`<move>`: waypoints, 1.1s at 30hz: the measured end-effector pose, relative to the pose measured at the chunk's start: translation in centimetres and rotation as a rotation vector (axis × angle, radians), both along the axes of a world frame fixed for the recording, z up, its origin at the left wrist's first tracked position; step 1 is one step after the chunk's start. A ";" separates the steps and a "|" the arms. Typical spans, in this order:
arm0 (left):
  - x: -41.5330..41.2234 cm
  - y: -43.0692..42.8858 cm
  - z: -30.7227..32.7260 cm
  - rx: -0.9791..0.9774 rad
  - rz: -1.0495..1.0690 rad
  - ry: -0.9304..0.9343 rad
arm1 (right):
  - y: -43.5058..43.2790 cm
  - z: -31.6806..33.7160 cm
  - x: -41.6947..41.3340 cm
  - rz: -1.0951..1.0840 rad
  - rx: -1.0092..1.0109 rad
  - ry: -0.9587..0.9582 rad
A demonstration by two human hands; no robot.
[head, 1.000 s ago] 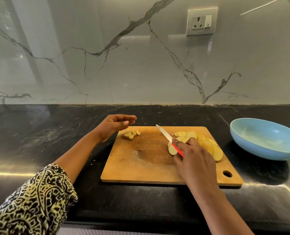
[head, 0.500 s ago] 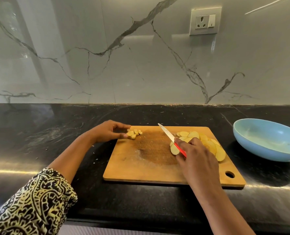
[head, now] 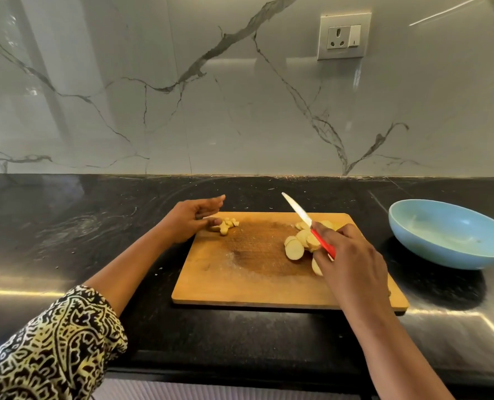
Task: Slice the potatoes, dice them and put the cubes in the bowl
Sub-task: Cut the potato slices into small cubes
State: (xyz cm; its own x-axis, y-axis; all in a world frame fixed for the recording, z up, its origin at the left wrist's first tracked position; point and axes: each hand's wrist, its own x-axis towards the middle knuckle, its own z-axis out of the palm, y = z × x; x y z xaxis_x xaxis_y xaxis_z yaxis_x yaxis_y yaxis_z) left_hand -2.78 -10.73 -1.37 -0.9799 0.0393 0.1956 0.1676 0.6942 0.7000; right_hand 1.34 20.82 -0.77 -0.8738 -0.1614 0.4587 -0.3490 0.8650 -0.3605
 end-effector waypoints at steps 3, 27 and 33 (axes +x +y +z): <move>0.4 0.9 0.4 0.113 0.004 0.098 | 1.2 -0.2 -0.5 -0.026 -0.037 0.024; 3.5 9.0 1.4 -0.023 -0.147 -0.120 | 2.5 -0.7 0.1 0.003 -0.046 0.094; 4.3 6.6 1.1 0.007 -0.171 -0.181 | -0.5 -1.4 2.0 0.249 -0.014 0.089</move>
